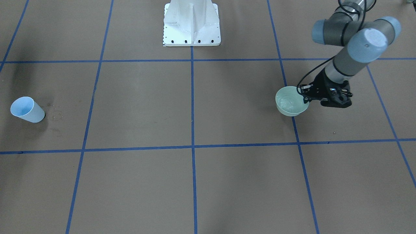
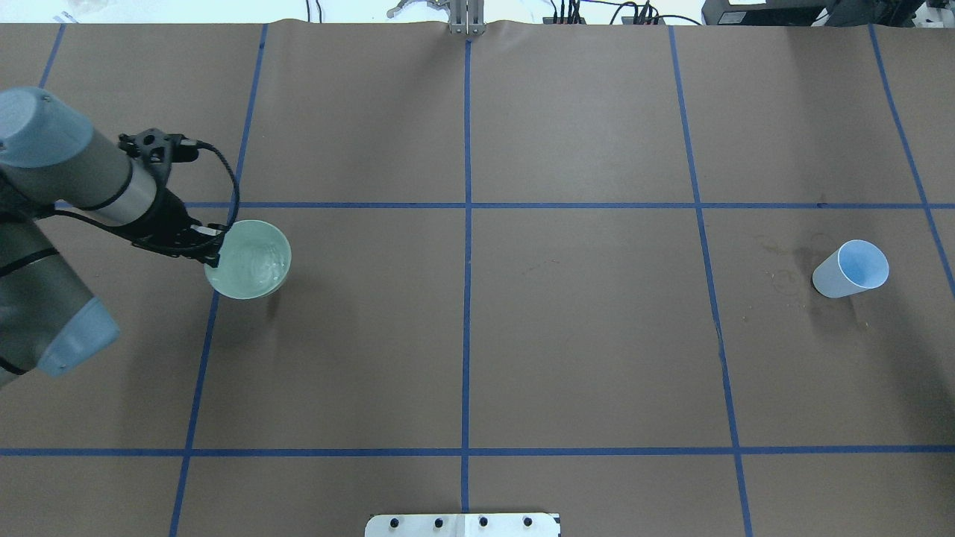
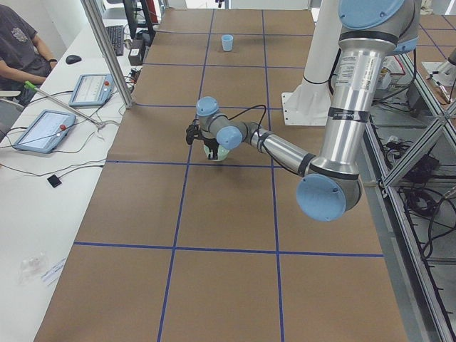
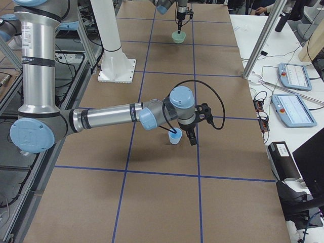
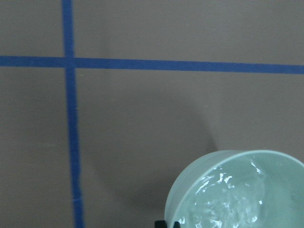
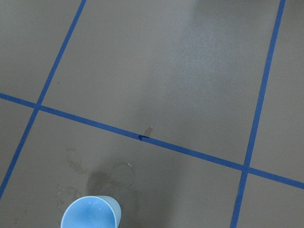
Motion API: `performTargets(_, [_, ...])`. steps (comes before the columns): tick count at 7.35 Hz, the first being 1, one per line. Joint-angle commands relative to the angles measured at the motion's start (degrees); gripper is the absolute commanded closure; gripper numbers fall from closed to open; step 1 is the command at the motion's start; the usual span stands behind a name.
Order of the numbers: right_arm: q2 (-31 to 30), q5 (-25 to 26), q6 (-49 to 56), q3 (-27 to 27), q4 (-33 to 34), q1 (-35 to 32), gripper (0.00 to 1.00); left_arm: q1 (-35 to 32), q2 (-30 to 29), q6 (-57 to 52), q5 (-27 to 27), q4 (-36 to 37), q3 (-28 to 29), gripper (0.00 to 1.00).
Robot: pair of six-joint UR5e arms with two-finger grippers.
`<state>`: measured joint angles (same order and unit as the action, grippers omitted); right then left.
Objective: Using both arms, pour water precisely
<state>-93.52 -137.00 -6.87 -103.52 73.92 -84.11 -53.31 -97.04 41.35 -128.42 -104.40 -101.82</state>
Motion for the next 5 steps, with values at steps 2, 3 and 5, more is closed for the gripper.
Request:
performTargets(2, [-0.08, 0.16, -0.51, -0.10, 0.00, 0.00, 0.01, -6.53, 3.87, -12.50, -1.57, -0.01, 6.25, 1.00])
performTargets(3, [-0.08, 0.16, -0.60, -0.19, 0.00, 0.00, 0.01, -6.89, 4.31, -13.56, -2.27, -0.01, 7.24, 1.00])
performTargets(5, [0.00, 0.16, -0.69, -0.11, 0.00, 0.00, 0.01, -8.03, 5.62, -13.92, -2.62, 0.25, 7.42, 1.00])
